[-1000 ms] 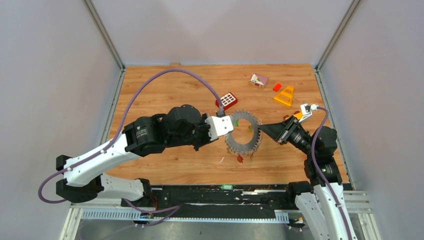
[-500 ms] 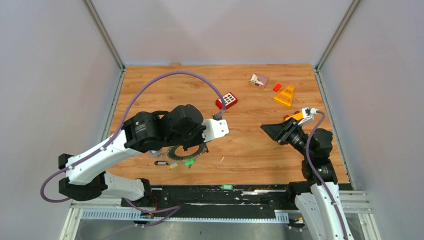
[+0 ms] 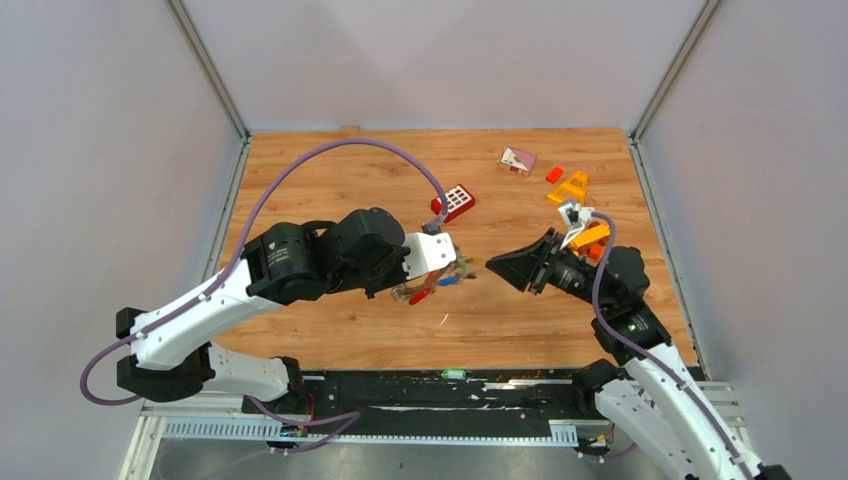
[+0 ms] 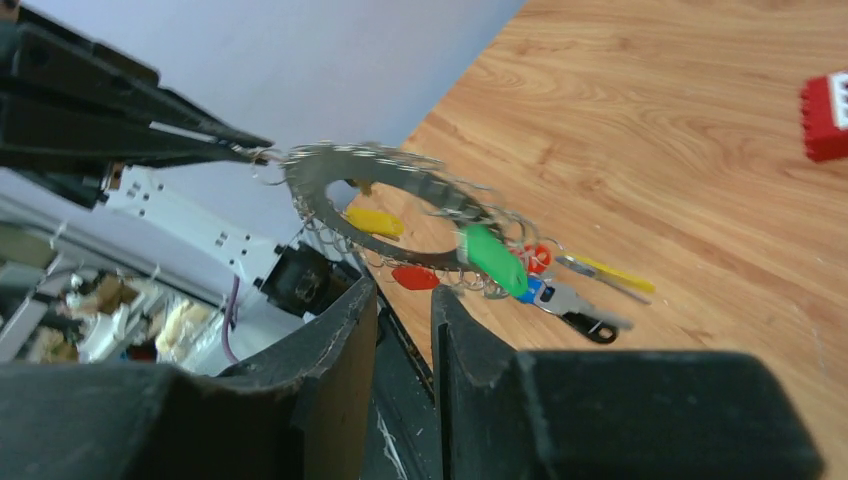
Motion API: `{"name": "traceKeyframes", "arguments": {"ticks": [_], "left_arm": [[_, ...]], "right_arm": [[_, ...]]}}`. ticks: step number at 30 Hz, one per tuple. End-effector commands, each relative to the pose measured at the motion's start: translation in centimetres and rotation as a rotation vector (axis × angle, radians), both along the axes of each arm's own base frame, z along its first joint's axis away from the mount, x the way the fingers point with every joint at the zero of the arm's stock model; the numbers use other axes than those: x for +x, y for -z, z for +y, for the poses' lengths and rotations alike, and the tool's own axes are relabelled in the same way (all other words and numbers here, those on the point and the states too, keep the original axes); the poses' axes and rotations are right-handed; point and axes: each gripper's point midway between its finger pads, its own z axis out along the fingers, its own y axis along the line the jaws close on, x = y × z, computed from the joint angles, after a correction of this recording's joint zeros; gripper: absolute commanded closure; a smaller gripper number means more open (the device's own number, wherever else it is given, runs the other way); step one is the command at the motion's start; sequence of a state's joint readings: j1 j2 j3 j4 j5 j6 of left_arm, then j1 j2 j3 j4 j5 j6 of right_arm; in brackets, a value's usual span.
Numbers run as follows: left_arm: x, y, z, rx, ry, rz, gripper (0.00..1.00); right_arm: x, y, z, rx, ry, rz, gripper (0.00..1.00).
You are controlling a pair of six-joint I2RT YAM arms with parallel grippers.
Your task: Remove the keys from the keyring
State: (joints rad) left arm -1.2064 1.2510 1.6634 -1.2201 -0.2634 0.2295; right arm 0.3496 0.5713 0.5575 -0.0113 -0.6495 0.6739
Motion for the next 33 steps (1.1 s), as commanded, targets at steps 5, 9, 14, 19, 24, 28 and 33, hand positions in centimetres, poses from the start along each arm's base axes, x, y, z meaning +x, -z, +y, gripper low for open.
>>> {"name": "traceKeyframes", "arguments": {"ticks": [5,9,14,19,24,28,33], "left_arm": [[-0.3,-2.0,-0.6,-0.096,-0.029,0.020,1.00],[-0.5,-1.8,-0.5,-0.095,-0.035,0.039,1.00],[-0.5,-1.8,-0.6,-0.109,-0.039,0.041,1.00],[-0.2,-2.3,-0.7,-0.141,-0.047,0.013,1.00],[0.6,-3.6,-0.6,-0.225,-0.071,-0.057,1.00],[1.0,-4.9,-0.3,-0.279,-0.093,-0.088,1.00],[1.3,-5.5,-0.2,-0.278,-0.115,-0.095,1.00]], "right_arm": [[-1.8,-4.5,5.0,-0.085,-0.087,-0.368,0.75],[-2.8,-5.1,7.0,-0.097,-0.120,-0.481,0.77],[-3.3,-5.8,8.8,-0.119,-0.117,-0.589,0.82],[-1.7,-6.0,9.1,-0.213,-0.069,-0.624,0.85],[-2.0,-6.1,9.5,-0.268,-0.118,-0.664,0.86],[-2.8,-6.5,10.1,-0.220,-0.158,-0.692,0.73],[-4.1,-6.3,11.5,-0.165,-0.254,-0.687,0.64]]}}
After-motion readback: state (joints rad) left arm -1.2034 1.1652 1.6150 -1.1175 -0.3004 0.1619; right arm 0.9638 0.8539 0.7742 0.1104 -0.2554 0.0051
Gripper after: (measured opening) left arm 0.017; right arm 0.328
